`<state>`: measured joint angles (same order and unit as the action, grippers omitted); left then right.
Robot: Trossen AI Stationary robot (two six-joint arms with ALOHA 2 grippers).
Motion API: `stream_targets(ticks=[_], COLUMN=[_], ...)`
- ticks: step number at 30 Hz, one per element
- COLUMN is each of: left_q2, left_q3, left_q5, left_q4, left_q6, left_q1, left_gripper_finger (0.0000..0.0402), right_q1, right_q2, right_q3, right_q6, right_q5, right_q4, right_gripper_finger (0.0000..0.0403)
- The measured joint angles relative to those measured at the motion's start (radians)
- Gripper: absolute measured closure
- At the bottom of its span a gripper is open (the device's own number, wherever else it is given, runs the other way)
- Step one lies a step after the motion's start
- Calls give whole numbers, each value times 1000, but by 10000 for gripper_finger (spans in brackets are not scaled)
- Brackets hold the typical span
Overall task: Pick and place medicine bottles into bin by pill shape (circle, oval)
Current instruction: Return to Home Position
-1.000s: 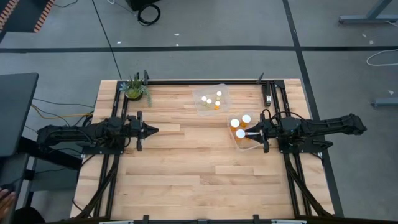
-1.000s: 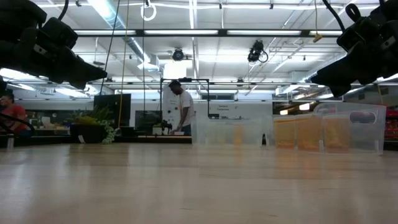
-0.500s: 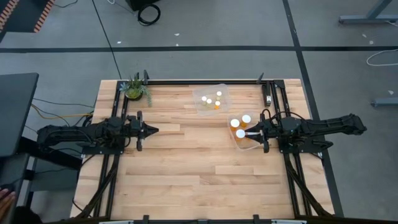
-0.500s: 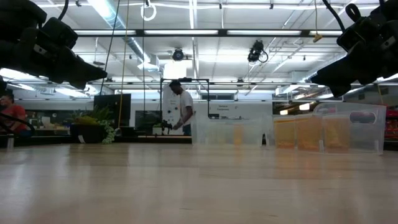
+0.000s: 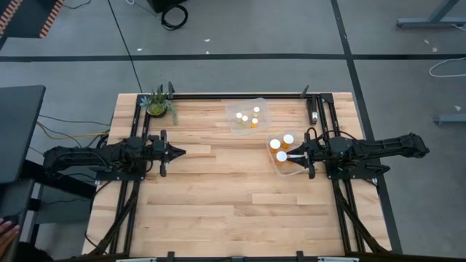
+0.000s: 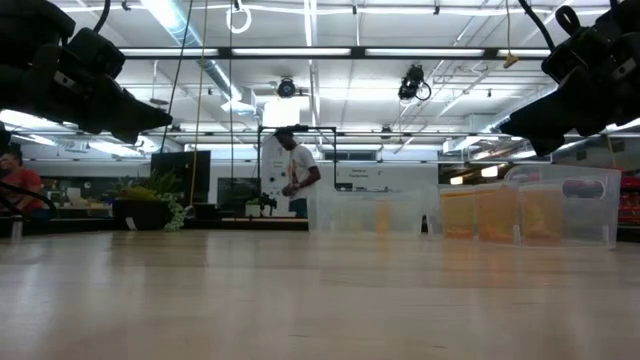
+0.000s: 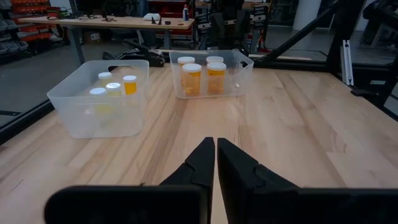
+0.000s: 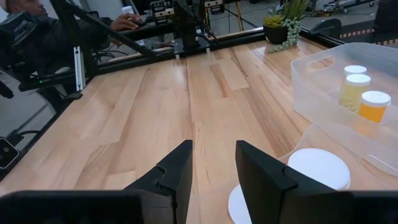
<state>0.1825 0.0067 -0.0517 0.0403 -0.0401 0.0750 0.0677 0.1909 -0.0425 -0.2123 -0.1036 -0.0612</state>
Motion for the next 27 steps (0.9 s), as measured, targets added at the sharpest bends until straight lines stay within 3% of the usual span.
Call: stream_targets(ticks=[27], left_q2=[0], left_q3=[0], left_q5=[0], left_q4=[0], left_q6=[0], left_q1=[0], left_gripper_finger=[366], right_q1=[0], right_q2=[0], right_q3=[0], right_q6=[0], right_q5=[0], right_q4=[0], right_gripper_finger=[274])
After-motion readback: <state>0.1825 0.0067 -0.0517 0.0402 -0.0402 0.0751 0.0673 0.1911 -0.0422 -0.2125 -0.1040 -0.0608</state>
